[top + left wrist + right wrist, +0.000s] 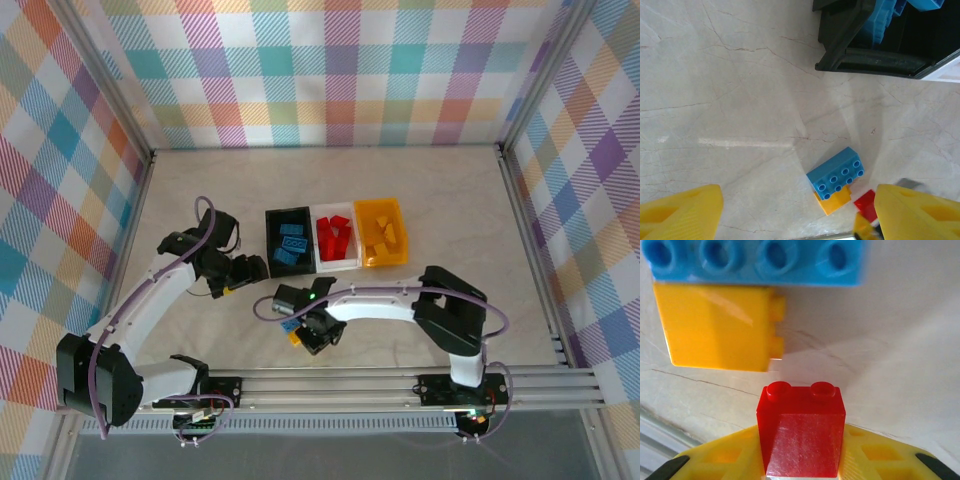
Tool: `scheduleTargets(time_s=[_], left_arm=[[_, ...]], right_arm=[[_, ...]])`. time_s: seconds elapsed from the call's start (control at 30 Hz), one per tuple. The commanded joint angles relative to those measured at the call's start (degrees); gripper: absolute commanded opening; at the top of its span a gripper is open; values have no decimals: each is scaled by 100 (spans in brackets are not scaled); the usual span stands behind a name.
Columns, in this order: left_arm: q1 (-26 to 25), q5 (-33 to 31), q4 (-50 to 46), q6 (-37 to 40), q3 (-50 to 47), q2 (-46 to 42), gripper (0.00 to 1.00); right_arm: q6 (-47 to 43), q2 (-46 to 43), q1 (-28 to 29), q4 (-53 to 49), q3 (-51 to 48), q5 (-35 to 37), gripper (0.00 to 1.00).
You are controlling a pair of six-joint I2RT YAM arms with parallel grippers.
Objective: Sort the legos into containers by color
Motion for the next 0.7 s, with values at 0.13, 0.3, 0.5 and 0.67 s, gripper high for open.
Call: scheduleTargets(time_s=[0.13, 0.3, 0.5, 0.67], left_arm=[[-383, -137, -384, 252, 75, -26, 80], [-1223, -400, -288, -98, -165, 51, 79], [-2105, -524, 8, -749, -249, 387, 79], [-2594, -542, 331, -1022, -183, 926, 79]], right_arm=[[-492, -1148, -1826, -440, 580, -234, 38], [-1083, -251, -2927, -760, 1985, -803, 39], [-1428, 1256, -3380, -1108, 3610, -1032, 39], [-1519, 1963, -3466, -1390, 4481, -1126, 50]])
